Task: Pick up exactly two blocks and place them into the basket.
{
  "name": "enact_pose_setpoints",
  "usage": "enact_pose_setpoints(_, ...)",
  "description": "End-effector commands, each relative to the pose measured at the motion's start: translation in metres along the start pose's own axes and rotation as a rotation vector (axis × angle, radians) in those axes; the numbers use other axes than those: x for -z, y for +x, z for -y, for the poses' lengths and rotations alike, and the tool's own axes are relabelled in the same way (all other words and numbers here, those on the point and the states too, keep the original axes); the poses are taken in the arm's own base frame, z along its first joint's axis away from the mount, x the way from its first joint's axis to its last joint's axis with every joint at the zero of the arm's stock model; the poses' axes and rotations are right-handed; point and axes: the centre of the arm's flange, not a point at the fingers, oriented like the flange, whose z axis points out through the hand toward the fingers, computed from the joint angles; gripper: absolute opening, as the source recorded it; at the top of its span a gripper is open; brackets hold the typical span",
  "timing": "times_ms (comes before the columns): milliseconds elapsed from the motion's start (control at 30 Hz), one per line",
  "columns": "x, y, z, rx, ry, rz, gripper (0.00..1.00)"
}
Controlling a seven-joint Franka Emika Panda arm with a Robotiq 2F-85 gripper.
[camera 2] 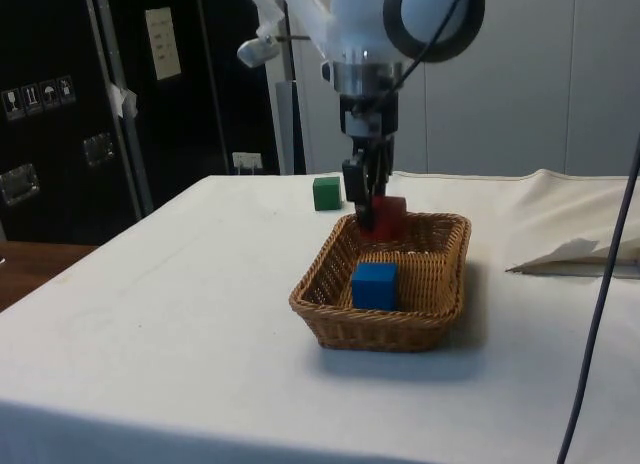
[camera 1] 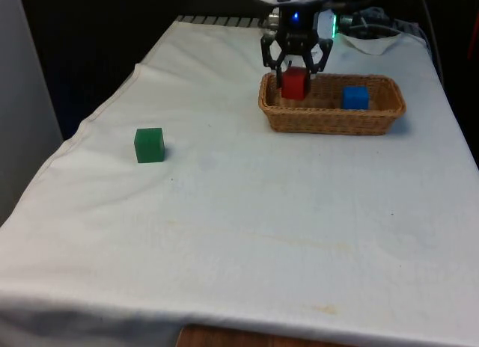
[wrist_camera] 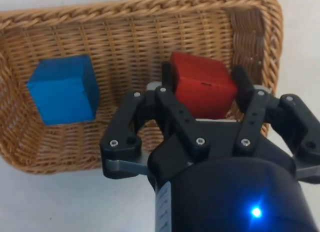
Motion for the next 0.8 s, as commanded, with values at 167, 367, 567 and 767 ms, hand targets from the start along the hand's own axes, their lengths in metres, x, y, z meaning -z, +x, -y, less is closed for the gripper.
enact_pose_setpoints(167,-0.016,-0.004,0.012,-0.028,-0.004,-0.007,0.09)
enact_pose_setpoints(367,-0.018,-0.003,0.014,-0.023,-0.009,-0.002,0.09)
enact_pose_setpoints(567,-0.020,-0.003,0.016,-0.022,-0.009,-0.004,0.11)
enact_pose_setpoints(767,-0.020,-0.003,0.016,-0.021,-0.010,-0.002,0.53)
